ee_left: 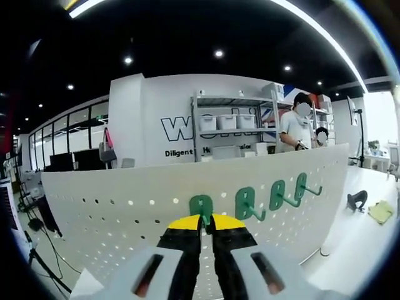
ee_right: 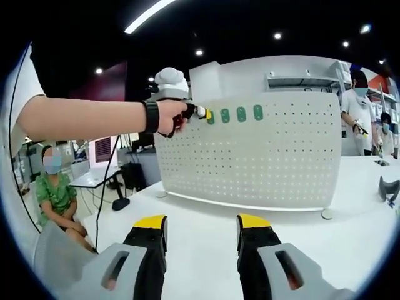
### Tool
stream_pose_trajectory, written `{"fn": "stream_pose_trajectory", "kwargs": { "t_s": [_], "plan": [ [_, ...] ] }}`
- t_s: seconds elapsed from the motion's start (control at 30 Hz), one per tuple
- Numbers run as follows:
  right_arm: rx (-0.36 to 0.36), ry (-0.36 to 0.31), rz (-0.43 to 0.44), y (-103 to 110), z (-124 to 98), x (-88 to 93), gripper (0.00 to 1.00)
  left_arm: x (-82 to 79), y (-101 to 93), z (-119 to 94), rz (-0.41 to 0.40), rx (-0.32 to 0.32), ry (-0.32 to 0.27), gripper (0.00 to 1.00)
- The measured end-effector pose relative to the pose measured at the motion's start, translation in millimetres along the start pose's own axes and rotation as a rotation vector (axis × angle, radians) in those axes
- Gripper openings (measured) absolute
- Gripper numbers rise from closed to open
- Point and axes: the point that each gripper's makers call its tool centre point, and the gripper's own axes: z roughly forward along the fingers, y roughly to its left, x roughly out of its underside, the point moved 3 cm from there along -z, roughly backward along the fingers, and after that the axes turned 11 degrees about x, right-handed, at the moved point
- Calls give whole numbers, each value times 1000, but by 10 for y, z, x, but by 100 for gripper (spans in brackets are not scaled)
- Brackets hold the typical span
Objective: Insert the hook assembly into the mounting plate slot until the hook locks in place.
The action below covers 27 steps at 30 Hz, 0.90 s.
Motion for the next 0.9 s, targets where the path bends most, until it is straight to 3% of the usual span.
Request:
{"fn": "stream_pose_trajectory", "kwargs": {
  "t_s": [0.13,0.5,0.9],
  "plan": [
    [0,-1,0,4,-3,4,45,57,7,-4,-13,5,30,7],
    [-13,-10,-24,50,36,-47,48,13,-57,-56,29,89,7,17],
    [-32,-21,-56,116,60,-97,56,111,-68,-235,41,184,18,27]
  ]
}}
